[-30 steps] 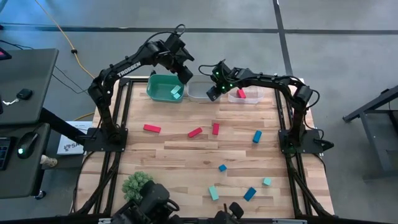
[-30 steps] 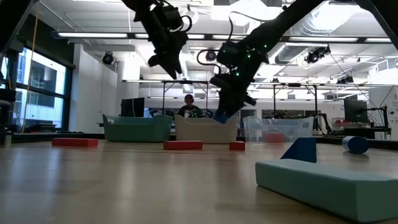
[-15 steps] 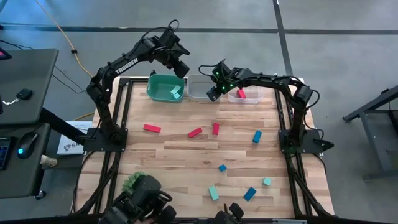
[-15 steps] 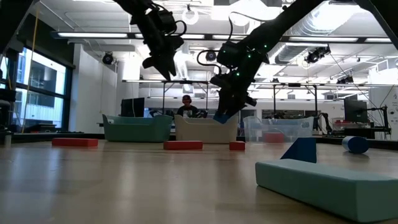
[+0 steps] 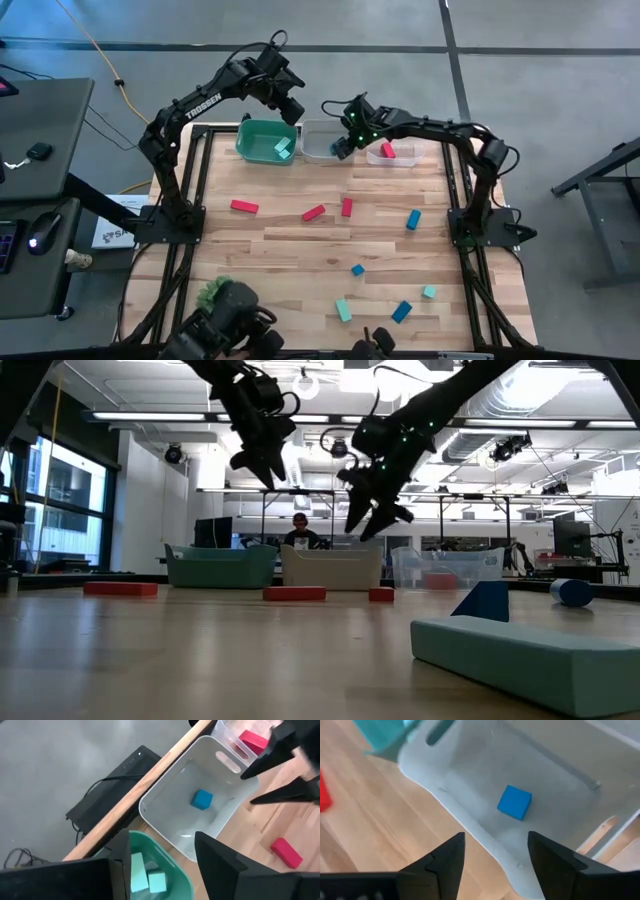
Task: Sort & place blocks by color
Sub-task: Put the middle red block into the transparent bin
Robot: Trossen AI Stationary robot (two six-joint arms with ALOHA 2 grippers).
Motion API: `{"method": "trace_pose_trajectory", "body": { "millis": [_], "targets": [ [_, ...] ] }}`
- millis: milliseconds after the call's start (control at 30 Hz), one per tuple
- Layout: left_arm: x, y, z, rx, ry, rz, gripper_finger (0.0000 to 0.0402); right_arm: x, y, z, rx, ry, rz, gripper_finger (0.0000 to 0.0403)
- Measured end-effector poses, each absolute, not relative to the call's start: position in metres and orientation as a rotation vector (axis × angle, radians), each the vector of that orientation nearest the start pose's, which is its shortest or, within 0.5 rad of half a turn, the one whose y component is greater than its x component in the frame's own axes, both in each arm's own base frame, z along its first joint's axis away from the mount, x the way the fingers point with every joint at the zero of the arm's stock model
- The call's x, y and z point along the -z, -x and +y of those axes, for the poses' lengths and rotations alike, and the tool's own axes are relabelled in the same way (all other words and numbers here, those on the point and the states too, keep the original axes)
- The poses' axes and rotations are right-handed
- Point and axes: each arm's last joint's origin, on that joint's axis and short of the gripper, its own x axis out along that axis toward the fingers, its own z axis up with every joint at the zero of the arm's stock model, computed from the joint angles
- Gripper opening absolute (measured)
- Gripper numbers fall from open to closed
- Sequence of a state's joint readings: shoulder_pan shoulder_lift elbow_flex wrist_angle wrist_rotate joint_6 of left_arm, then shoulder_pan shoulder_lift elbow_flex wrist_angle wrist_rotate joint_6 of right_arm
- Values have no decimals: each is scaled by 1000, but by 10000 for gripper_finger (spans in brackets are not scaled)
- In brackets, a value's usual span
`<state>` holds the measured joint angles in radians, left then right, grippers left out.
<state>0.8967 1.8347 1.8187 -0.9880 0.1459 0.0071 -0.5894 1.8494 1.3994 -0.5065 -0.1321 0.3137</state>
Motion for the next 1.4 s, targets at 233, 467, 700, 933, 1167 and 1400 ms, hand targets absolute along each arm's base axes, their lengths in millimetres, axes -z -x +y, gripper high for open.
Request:
{"method": "trace_pose_trajectory", "body": {
  "millis": [233,467,700,933,1167,1400],
  "targets": [
    [-335,-251,284,-666,551,918,145,-266,-316,-210,578,-582,730,206],
    [-329,-281,246,-563,552,1010,145,-306,-296,-203,590,-545,616,206],
    [-311,-312,201,-445,517,1096,145,-343,-272,-195,638,-501,499,206],
    [-285,-325,166,-397,542,1194,145,-368,-254,-185,643,-474,420,206],
    [-269,-333,141,-411,545,1251,145,-371,-250,-183,641,-455,415,206],
    [-256,-341,121,-426,513,1259,145,-369,-249,-182,649,-487,437,206]
  ]
}}
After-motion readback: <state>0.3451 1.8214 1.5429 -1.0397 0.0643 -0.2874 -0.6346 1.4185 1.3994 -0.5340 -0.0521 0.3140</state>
